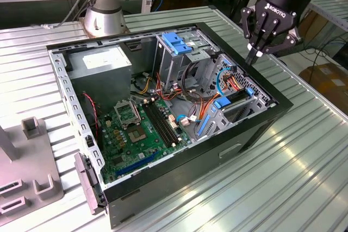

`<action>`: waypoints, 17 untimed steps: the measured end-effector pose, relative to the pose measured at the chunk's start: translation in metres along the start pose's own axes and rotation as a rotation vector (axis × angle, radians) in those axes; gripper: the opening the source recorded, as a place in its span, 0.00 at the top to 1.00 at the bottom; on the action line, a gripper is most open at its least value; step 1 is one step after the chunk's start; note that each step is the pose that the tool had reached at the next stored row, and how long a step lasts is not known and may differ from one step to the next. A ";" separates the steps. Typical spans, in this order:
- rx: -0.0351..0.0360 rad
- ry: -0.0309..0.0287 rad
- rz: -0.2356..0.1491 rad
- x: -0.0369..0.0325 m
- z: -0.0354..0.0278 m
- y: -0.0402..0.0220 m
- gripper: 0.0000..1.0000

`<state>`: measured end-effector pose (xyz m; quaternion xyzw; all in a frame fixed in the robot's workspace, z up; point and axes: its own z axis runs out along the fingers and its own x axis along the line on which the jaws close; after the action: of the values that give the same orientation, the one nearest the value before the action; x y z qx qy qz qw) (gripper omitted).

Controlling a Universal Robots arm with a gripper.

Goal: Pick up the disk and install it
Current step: 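Insert the second disk wire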

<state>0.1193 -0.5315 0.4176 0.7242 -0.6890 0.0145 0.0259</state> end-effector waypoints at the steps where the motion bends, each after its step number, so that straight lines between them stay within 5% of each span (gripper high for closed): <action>1: 0.0000 -0.0002 0.000 -0.0006 -0.0003 0.0000 0.89; 9: -0.0008 -0.0050 0.000 -0.0014 0.0000 0.0045 0.89; 13: -0.0012 -0.0049 0.000 -0.0028 0.0049 0.0055 0.89; 17: -0.0015 -0.0049 0.000 -0.0128 0.0129 0.0051 0.89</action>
<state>0.1134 -0.5198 0.4041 0.7242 -0.6890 0.0122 0.0247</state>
